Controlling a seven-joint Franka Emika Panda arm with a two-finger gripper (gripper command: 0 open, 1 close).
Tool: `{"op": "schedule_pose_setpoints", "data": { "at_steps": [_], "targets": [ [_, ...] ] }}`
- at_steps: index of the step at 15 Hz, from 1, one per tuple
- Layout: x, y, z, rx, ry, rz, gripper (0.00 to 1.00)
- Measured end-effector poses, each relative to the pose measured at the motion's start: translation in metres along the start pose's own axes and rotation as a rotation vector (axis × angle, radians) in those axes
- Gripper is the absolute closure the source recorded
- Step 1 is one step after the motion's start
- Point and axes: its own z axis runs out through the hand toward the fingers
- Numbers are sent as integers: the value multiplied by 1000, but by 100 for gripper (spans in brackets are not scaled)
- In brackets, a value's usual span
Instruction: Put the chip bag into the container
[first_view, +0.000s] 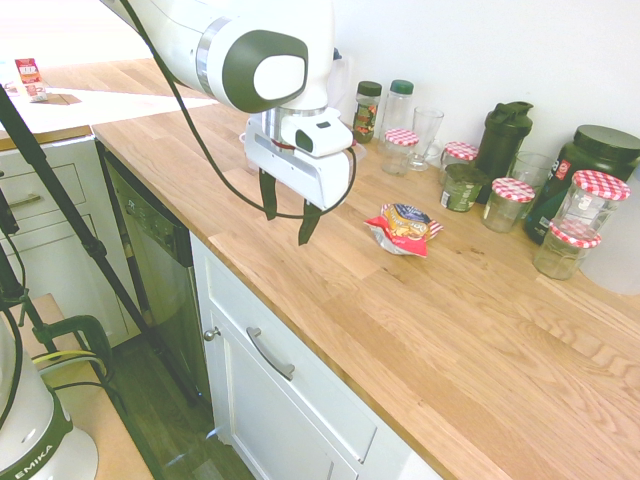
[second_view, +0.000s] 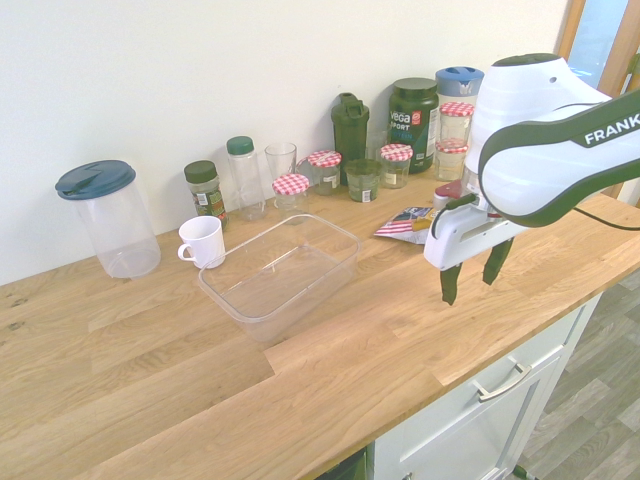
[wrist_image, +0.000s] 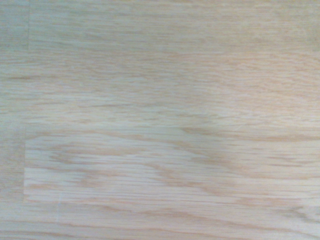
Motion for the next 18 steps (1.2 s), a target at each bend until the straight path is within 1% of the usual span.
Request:
{"op": "schedule_pose_setpoints", "data": {
  "at_steps": [2, 4, 9, 11, 13, 15, 18],
  "targets": [
    [1, 1, 0, -2, 2, -4, 0],
    [10, -1, -11, -14, 34, -13, 0],
    [60, 1, -72, -70, 152, 17, 0],
    [72, -18, -82, -98, 203, 19, 0],
    [75, -52, -82, -126, 228, 4, 0],
    [81, -80, -74, -168, 247, -9, 0],
    [90, -105, -58, -224, 263, -27, 0]
  ]
}}
